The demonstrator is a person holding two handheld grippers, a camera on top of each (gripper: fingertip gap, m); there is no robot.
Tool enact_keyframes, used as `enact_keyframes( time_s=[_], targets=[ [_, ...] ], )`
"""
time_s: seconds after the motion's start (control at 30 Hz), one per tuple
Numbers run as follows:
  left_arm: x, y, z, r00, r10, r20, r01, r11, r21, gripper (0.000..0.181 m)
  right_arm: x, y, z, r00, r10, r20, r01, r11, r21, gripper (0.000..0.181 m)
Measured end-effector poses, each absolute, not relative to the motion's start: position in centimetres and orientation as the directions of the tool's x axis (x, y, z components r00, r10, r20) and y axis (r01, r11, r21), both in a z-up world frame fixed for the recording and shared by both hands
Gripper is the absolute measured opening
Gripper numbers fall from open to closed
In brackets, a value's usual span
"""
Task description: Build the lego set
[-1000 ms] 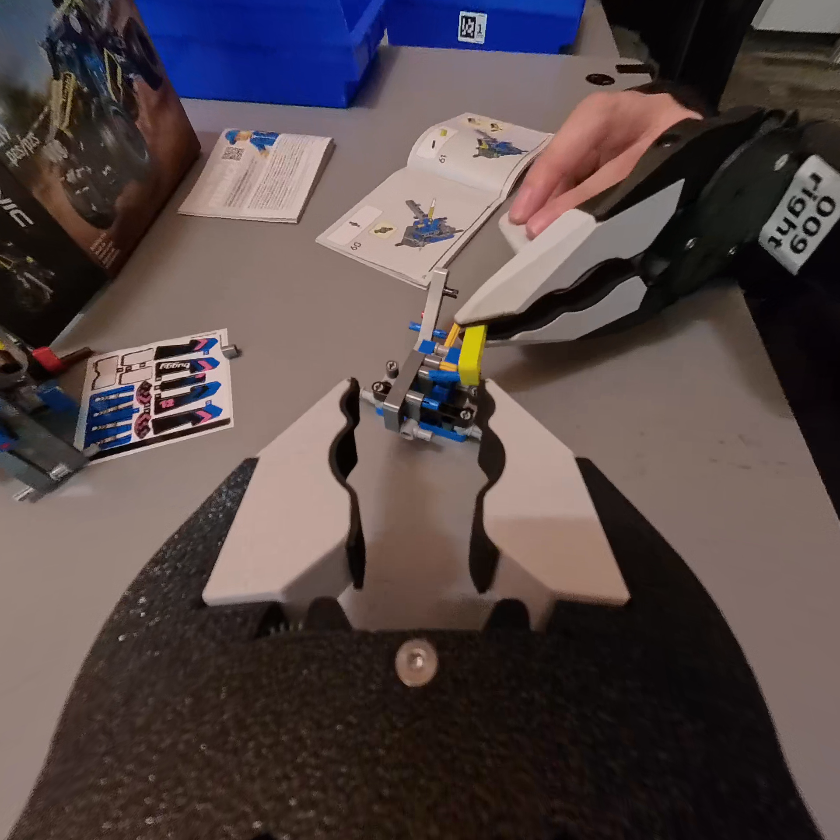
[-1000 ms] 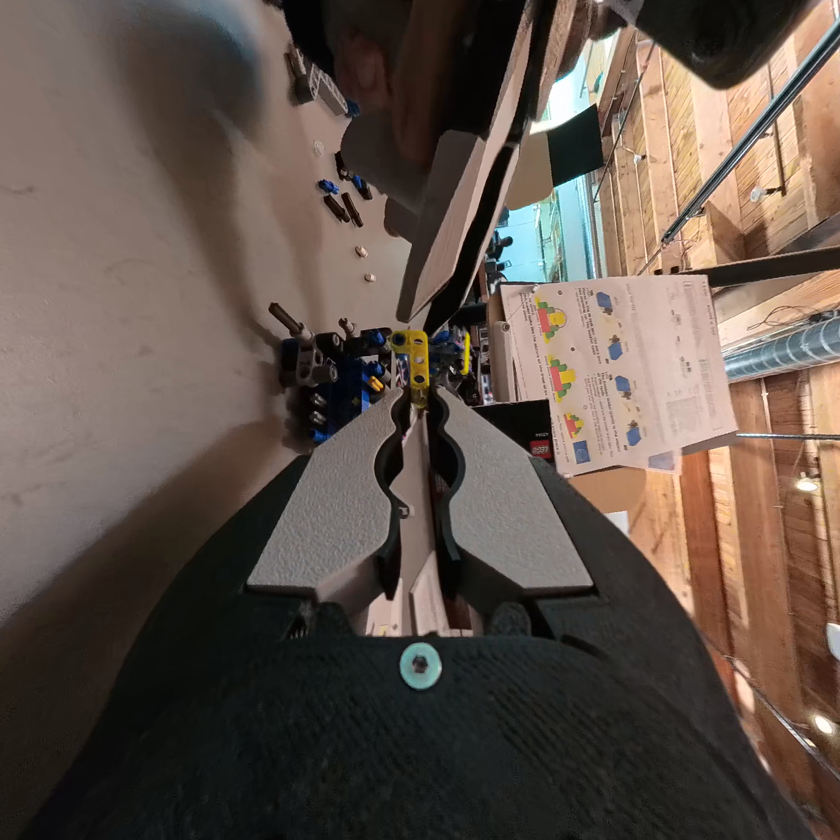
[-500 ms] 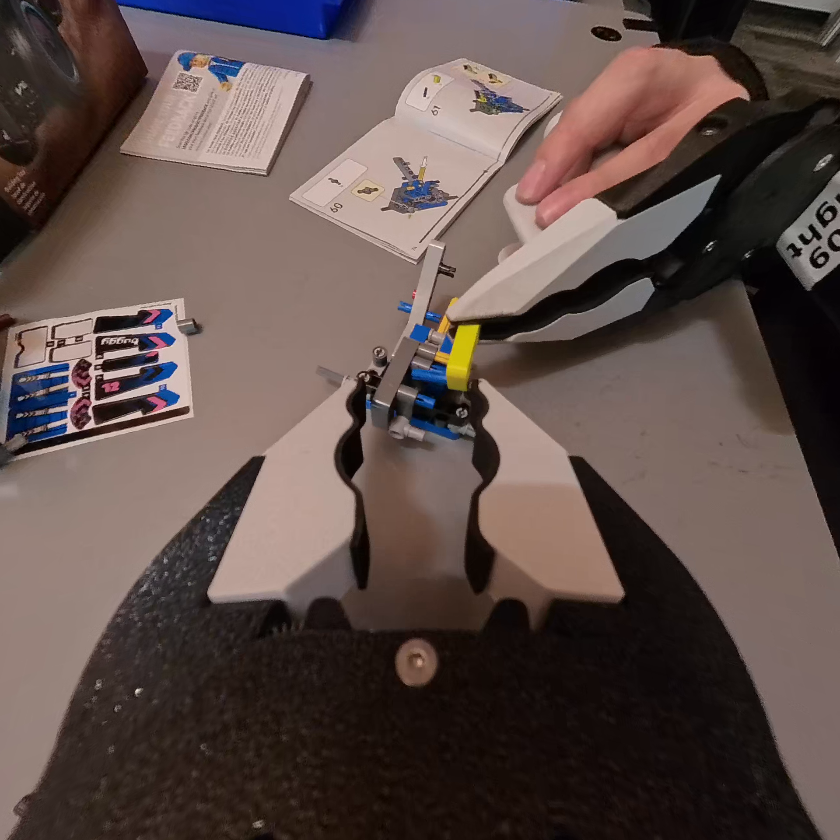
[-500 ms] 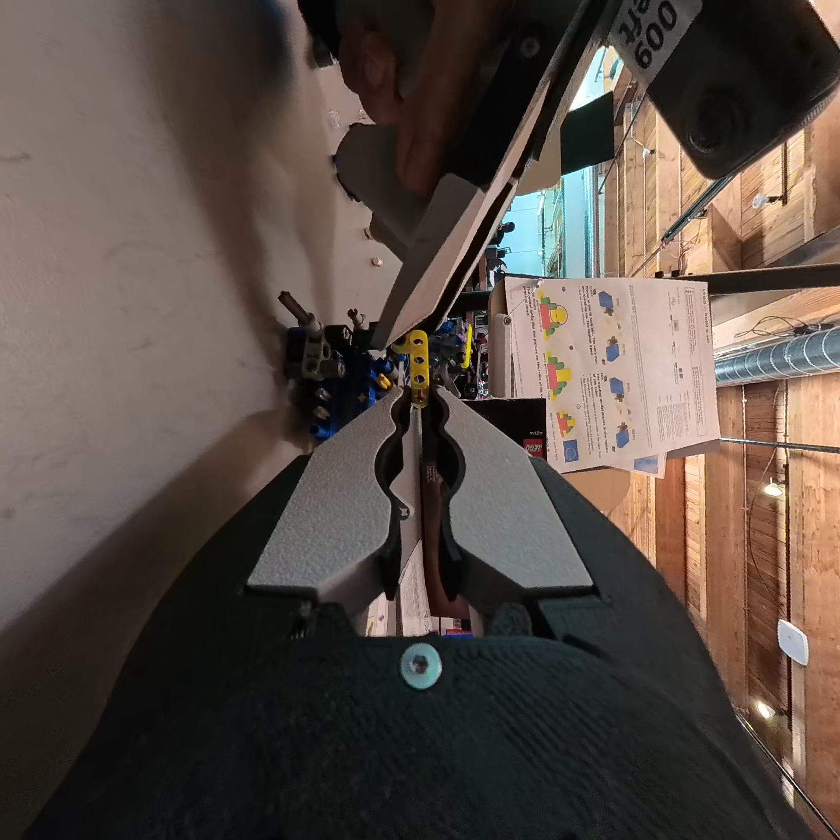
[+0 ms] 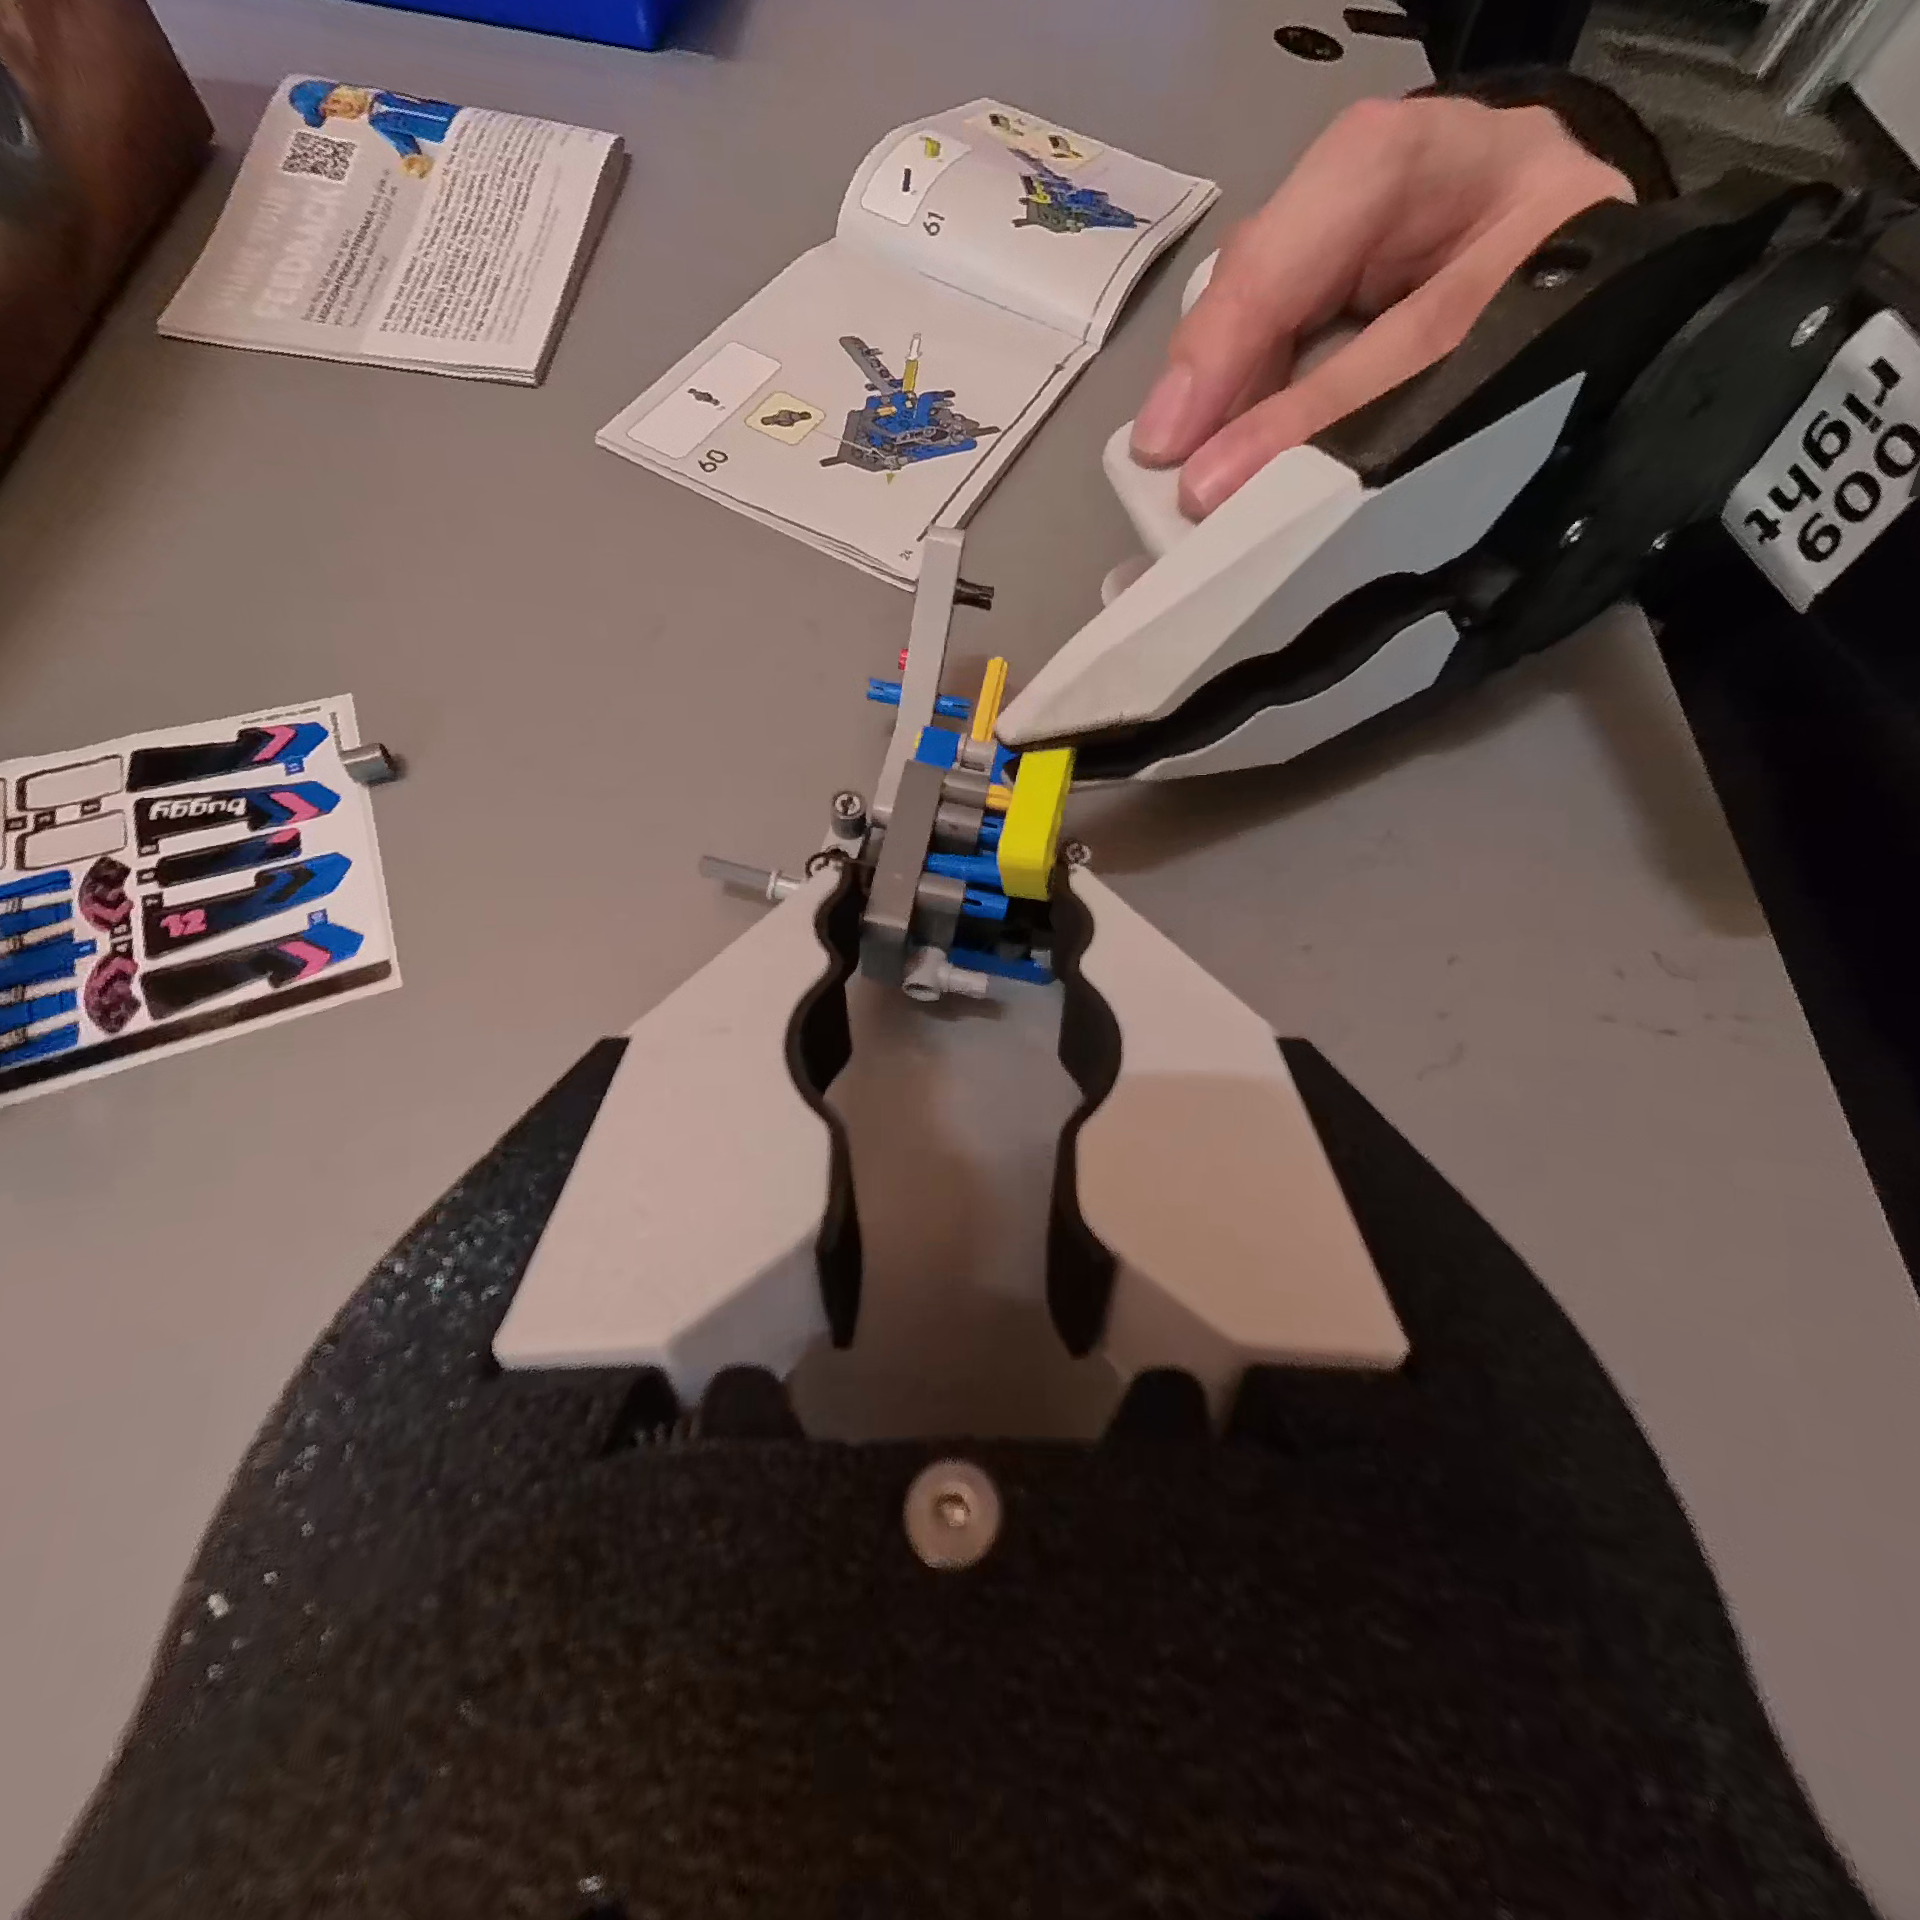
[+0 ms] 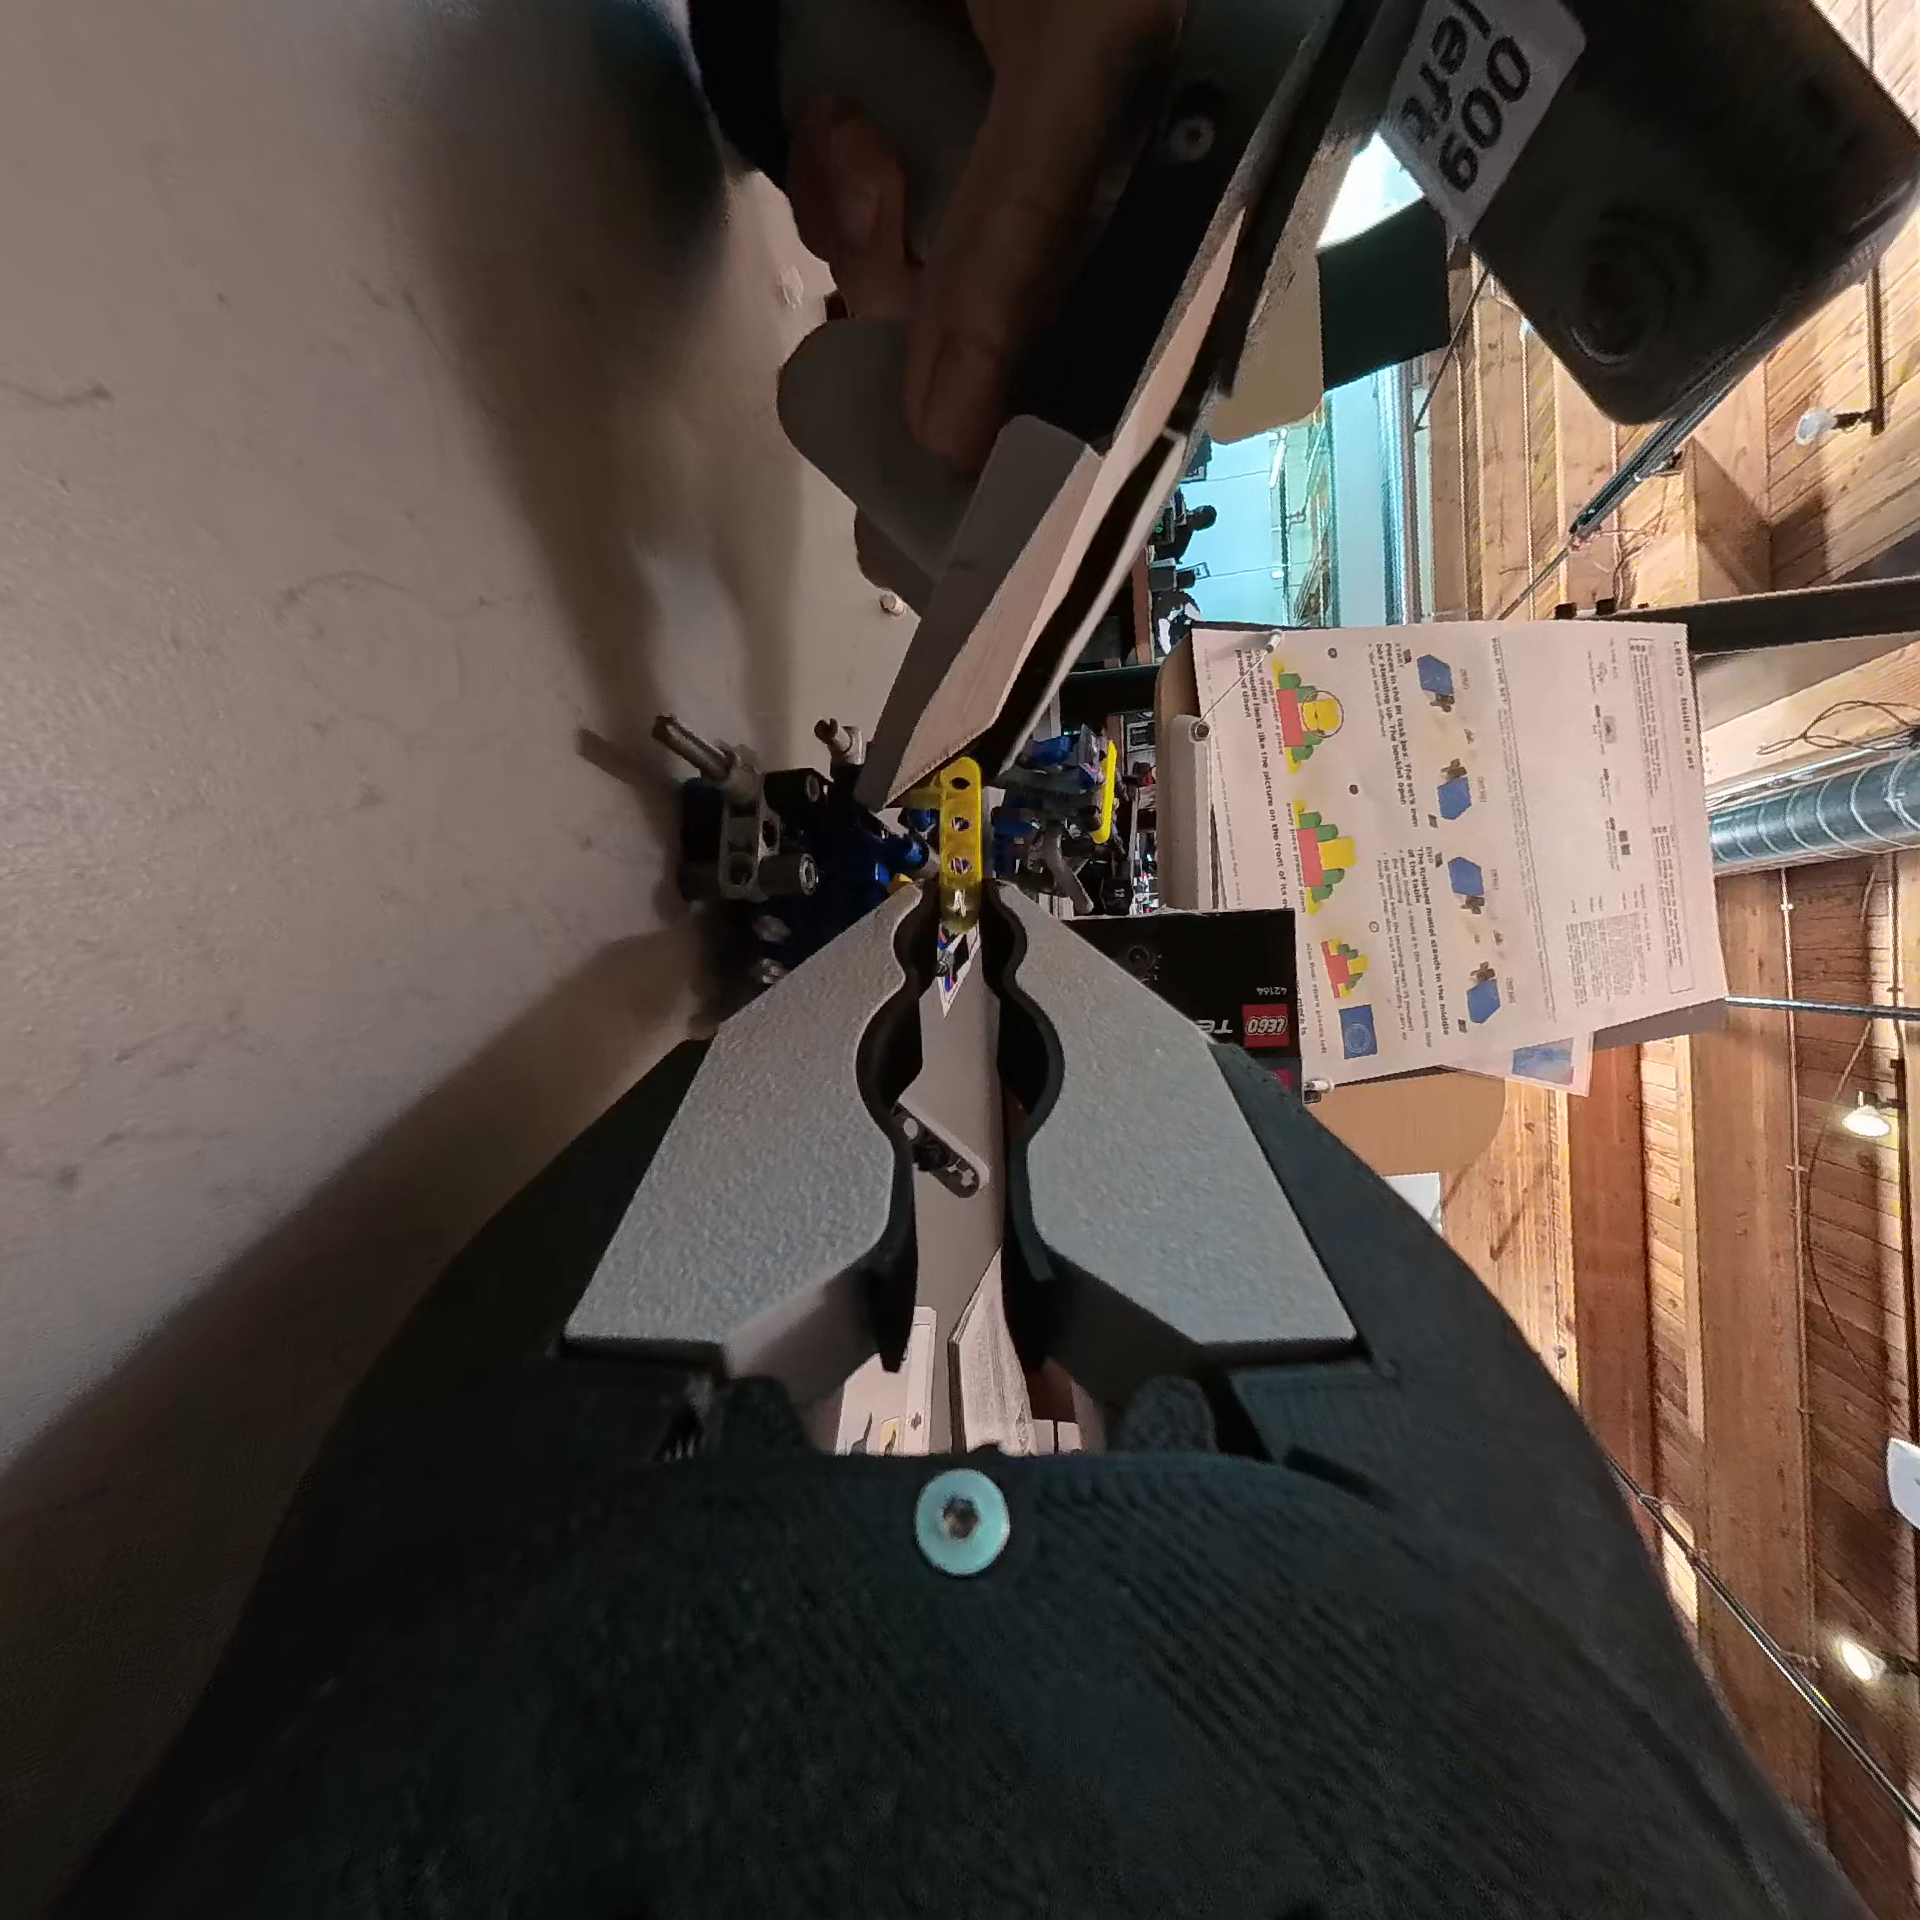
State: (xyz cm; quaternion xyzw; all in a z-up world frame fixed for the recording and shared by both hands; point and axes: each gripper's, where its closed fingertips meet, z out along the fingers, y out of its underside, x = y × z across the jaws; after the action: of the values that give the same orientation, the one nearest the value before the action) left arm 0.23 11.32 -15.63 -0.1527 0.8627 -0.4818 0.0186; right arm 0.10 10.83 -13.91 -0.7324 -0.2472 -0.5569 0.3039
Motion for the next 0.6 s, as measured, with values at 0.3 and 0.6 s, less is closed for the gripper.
enact_keyframes(
  time_s=[0.3,0.6],
  targets=[
    [0.41,11.08,-15.51,-0.97,-0.225,0.088,-0.204,0.565,-0.799,0.032,0.41,10.42,-13.93,0.302,-0.007,0.953,0.695,-0.683,-0.225,0.006],
    [0.06,10.63,-15.96,-0.976,-0.208,0.063,-0.171,0.557,-0.813,0.032,0.46,9.82,-14.26,0.308,-0.001,0.951,0.689,-0.689,-0.224,0.006]
  ],
)
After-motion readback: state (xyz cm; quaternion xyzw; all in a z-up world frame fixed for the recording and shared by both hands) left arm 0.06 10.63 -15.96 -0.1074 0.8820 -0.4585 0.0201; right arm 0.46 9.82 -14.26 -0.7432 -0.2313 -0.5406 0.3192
